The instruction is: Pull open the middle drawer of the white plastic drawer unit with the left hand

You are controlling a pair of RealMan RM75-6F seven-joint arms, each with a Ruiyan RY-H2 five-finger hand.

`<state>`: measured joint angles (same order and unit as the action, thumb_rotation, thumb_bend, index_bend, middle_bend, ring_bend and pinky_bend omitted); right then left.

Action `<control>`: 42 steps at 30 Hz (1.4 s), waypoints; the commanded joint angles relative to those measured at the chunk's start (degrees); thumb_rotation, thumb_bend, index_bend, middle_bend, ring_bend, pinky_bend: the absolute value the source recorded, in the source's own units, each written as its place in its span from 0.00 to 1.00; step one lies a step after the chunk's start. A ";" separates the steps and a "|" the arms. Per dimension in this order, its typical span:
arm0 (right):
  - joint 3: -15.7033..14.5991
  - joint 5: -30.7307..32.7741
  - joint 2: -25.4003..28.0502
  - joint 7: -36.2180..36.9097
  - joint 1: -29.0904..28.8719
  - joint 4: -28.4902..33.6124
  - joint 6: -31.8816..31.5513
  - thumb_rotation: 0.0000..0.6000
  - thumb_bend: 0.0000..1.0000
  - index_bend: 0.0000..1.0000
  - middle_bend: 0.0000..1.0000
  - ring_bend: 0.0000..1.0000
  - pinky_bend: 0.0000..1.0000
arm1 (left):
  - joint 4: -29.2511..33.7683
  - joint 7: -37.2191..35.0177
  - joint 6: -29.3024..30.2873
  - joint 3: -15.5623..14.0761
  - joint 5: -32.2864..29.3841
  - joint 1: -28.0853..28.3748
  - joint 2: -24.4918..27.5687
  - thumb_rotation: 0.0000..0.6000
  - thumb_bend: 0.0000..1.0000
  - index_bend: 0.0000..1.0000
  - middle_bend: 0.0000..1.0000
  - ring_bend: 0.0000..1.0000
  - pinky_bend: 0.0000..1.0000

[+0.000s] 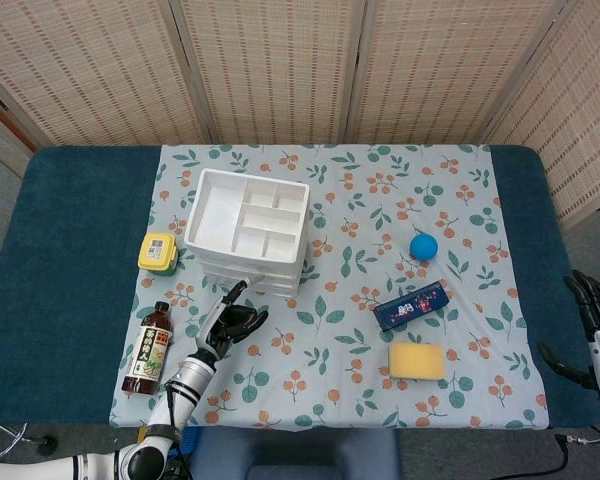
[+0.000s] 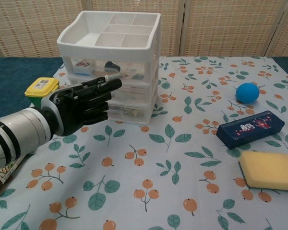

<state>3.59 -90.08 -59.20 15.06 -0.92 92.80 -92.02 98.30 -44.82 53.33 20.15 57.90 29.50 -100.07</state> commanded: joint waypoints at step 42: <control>-0.02 0.44 -0.55 0.88 0.89 -0.72 -0.19 1.00 0.28 0.00 0.00 0.00 0.00 | -1.66 -1.58 -3.85 8.33 -7.88 -1.23 -3.17 1.00 0.28 0.20 0.96 0.99 1.00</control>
<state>3.57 -89.65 -59.75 15.94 -0.02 92.08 -92.21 96.73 -46.10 49.85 28.19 50.28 28.17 -103.16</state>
